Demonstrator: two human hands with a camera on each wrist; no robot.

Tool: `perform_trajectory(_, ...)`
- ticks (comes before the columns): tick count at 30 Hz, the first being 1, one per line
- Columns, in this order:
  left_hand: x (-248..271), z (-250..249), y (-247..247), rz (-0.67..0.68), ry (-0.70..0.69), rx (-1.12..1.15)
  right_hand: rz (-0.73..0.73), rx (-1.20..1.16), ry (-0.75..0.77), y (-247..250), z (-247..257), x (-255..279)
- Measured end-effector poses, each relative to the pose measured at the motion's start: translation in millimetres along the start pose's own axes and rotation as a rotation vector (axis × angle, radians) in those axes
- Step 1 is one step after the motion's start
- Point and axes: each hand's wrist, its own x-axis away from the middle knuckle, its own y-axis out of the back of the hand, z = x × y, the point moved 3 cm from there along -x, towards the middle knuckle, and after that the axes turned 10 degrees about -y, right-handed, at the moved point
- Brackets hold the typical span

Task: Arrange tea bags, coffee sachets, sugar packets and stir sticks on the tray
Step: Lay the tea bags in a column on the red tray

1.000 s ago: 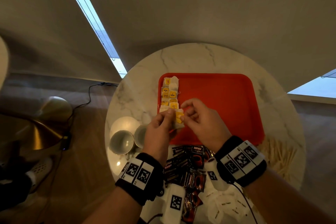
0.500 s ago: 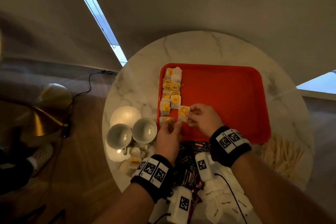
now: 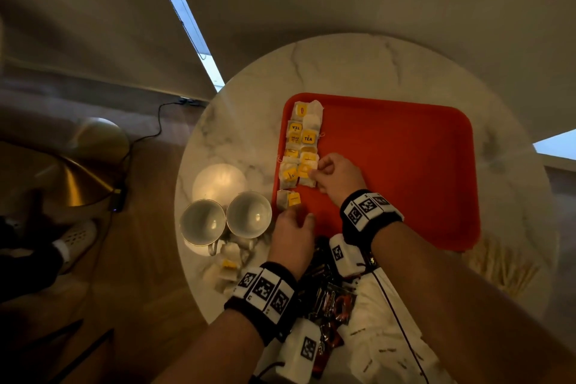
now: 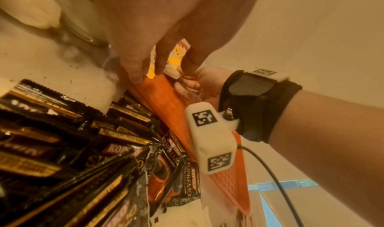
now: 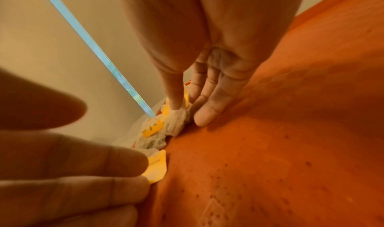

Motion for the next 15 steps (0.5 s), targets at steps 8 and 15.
perform_trajectory(8,1.0,1.0,1.6,-0.016,-0.020,-0.017,0.041,-0.038,-0.001,-4.5,-1.9,2.8)
perform_trajectory(15,-1.7,-0.8,0.6,-0.037,-0.033,0.016,-0.036,-0.048,0.001,-6.6,-0.6,-0.4)
